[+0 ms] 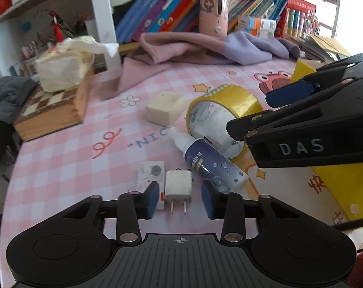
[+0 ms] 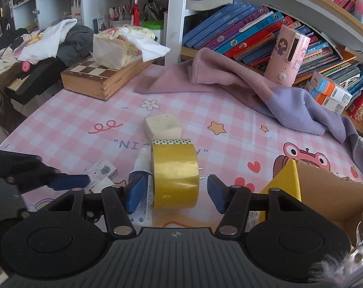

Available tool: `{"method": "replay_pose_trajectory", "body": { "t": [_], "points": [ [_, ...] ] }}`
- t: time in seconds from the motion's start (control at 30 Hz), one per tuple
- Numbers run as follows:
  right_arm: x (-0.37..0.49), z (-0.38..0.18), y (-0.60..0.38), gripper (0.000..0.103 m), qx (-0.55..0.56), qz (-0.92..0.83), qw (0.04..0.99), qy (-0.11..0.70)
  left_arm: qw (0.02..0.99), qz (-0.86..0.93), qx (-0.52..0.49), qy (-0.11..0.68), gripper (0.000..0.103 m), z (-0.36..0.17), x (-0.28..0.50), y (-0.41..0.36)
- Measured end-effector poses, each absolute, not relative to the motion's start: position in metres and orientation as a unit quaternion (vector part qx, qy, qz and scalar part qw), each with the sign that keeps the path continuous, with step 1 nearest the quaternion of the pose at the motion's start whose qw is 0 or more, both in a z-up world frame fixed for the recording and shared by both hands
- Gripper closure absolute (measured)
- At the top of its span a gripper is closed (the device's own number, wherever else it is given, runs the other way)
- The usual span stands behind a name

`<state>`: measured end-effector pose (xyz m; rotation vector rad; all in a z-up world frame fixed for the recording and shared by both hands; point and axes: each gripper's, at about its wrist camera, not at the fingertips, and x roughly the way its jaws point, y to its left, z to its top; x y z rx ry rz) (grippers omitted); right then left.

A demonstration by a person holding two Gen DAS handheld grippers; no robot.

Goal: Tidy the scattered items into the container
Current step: 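Reach the right tool toward the gold tape roll while the left tool reaches the white charger plug, then close the right gripper on the gold tape roll while the left gripper closes on the charger plug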

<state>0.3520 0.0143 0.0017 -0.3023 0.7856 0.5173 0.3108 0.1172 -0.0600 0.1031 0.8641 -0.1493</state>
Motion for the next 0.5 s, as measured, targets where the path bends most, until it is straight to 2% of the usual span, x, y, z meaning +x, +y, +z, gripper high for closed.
{"method": "replay_pose_trajectory", "body": {
  "t": [0.3,0.37,0.5],
  "points": [
    [0.365,-0.008,0.021,0.060,-0.148,0.249,0.873,0.393,0.904,-0.081,0.067,0.415,0.073,-0.067,0.326,0.113],
    [0.368,-0.009,0.020,0.064,-0.144,0.246,0.872,0.397,0.901,-0.088,0.063,0.420,0.078,-0.065,0.326,0.113],
    [0.367,-0.008,0.013,0.064,-0.126,0.248,0.874,0.399,0.895,-0.099,0.043,0.432,0.079,-0.063,0.318,0.112]
  ]
}}
